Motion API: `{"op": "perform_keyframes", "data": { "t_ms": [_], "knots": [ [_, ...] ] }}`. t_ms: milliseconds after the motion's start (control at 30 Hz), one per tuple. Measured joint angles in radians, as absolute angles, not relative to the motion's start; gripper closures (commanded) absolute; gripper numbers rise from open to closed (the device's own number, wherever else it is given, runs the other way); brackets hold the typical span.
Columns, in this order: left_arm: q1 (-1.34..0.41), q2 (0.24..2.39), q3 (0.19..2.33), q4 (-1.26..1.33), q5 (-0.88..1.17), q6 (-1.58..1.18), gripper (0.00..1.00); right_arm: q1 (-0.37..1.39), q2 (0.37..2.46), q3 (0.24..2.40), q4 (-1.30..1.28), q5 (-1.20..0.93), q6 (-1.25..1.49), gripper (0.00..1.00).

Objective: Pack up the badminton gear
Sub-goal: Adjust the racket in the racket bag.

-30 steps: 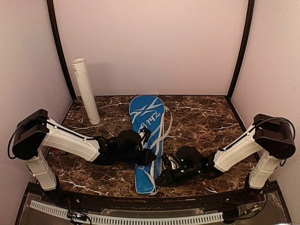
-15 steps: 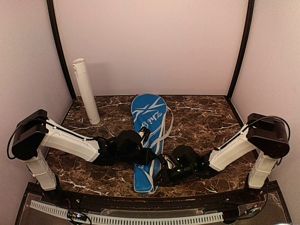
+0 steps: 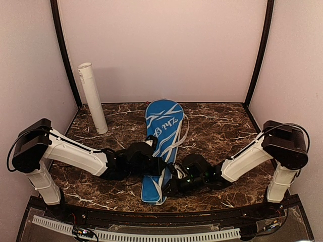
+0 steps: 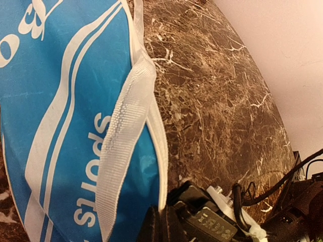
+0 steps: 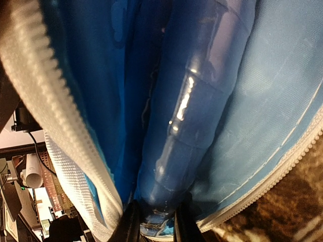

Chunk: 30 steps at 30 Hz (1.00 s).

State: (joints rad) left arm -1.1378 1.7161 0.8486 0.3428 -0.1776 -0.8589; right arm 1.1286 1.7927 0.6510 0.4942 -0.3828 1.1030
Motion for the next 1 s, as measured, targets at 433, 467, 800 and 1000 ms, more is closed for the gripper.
{"op": "perform_keyframes", "data": {
  "t_ms": [433, 467, 800, 1000],
  "knots": [
    [-1.139, 1.708, 0.849, 0.331, -0.259, -0.867, 1.00, 1.111, 1.837, 0.698, 0.508, -0.387, 1.072, 0.70],
    [-1.139, 1.699, 0.849, 0.322, -0.245, -0.854, 1.00, 1.111, 1.835, 0.680, 0.536, -0.393, 1.048, 0.68],
    [-1.166, 1.683, 0.850, 0.313, -0.088, -0.834, 0.83, 1.084, 1.714, 0.577, 0.536, -0.356, 0.958, 0.54],
    [-1.164, 1.658, 0.850, 0.312, -0.033, -0.804, 0.68, 1.077, 1.593, 0.564, 0.416, -0.305, 0.875, 0.42]
  ]
}}
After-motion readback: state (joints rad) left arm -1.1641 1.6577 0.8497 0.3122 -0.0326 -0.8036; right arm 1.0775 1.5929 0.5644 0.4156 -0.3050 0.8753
